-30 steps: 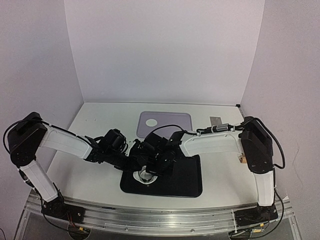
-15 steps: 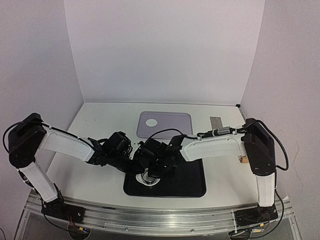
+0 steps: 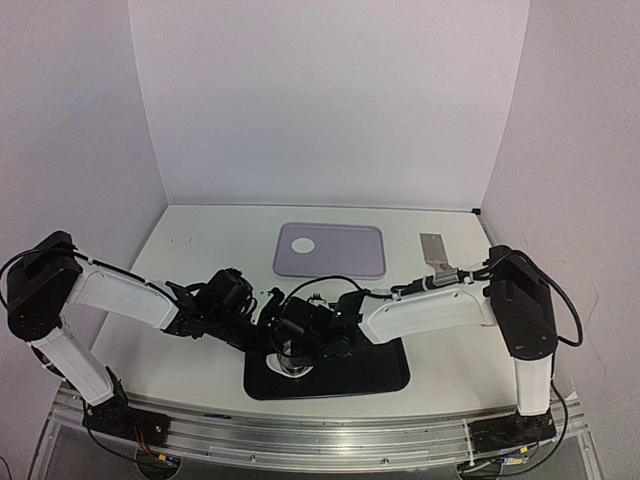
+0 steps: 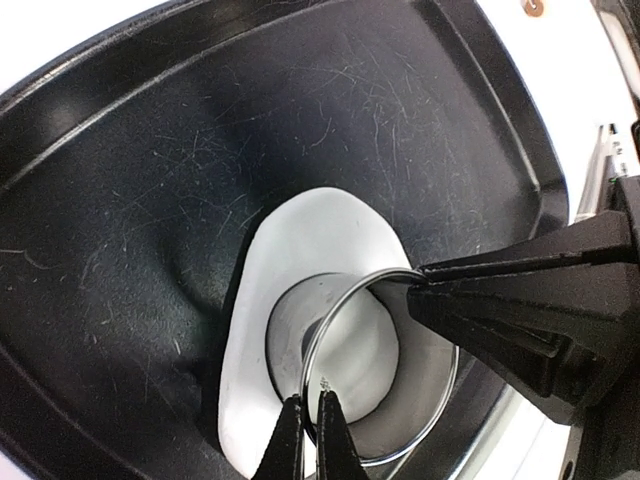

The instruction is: Roll out the dumpling wrappers from the dough

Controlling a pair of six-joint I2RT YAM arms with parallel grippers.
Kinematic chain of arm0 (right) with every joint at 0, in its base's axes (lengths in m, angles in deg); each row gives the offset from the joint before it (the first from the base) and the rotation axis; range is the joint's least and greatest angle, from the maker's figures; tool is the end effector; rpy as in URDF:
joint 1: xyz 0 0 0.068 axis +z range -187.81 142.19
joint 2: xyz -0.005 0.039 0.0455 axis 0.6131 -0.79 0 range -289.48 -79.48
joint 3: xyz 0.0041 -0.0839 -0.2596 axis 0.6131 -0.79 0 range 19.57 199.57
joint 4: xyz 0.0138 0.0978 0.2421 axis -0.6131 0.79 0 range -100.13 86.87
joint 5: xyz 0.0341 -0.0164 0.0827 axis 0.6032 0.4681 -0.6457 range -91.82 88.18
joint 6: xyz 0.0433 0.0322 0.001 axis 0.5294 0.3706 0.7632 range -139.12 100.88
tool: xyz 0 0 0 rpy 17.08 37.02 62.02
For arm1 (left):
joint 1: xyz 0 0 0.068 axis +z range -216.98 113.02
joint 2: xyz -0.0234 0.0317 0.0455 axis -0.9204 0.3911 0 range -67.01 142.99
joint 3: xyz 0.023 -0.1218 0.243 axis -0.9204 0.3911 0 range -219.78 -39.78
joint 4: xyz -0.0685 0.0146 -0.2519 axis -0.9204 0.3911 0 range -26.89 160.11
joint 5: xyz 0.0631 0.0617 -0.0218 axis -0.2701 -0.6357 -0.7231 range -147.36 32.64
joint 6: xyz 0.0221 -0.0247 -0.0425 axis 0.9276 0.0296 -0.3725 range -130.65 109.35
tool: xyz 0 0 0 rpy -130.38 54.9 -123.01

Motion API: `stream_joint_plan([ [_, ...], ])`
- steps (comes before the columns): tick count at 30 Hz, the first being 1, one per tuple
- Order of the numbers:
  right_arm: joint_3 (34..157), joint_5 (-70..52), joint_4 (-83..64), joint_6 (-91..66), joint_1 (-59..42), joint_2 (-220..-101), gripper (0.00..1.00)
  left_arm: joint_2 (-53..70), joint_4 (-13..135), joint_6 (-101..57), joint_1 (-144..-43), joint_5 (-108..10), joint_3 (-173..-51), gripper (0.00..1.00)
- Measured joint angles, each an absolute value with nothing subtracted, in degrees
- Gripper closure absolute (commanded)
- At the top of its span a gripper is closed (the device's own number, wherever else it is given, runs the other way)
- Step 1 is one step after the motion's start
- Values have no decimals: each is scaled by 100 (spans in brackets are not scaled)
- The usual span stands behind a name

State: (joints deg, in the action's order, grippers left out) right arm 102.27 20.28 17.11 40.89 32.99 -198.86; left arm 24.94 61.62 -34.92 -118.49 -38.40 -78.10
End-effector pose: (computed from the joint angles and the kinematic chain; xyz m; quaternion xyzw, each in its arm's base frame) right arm 0.1536 0.4007 0.1492 -0.0469 0.9560 0.1236 0.2620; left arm 0.1705 -0.2332 0.1306 0.2717 0.8942 -0.3195 0.1567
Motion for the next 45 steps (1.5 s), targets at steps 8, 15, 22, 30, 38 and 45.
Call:
stream_joint_plan([
  [8, 10068, 1311, 1624, 4589, 2982, -19865, 100, 3150, 6095, -3468, -11276, -2733, -8219, 100],
  [15, 9781, 1000, 1215, 4853, 2897, -19781, 100, 3258, 6194, -3370, -11202, -2565, -8368, 100],
  [22, 9785, 1750, 1144, 4239, 3181, -19701, 100, 2697, 6269, -3139, -11617, -3358, -8110, 100],
  [30, 9896, 1432, 1237, 4246, 3050, -19865, 100, 2942, 6279, -3243, -11396, -3005, -8155, 100],
  [38, 9837, 929, 1090, 5352, 2911, -19864, 100, 3343, 6354, -3080, -11037, -2381, -8521, 100],
  [45, 9860, 1206, 1047, 6216, 3029, -19902, 100, 3411, 6352, -2766, -11029, -2492, -8633, 100],
])
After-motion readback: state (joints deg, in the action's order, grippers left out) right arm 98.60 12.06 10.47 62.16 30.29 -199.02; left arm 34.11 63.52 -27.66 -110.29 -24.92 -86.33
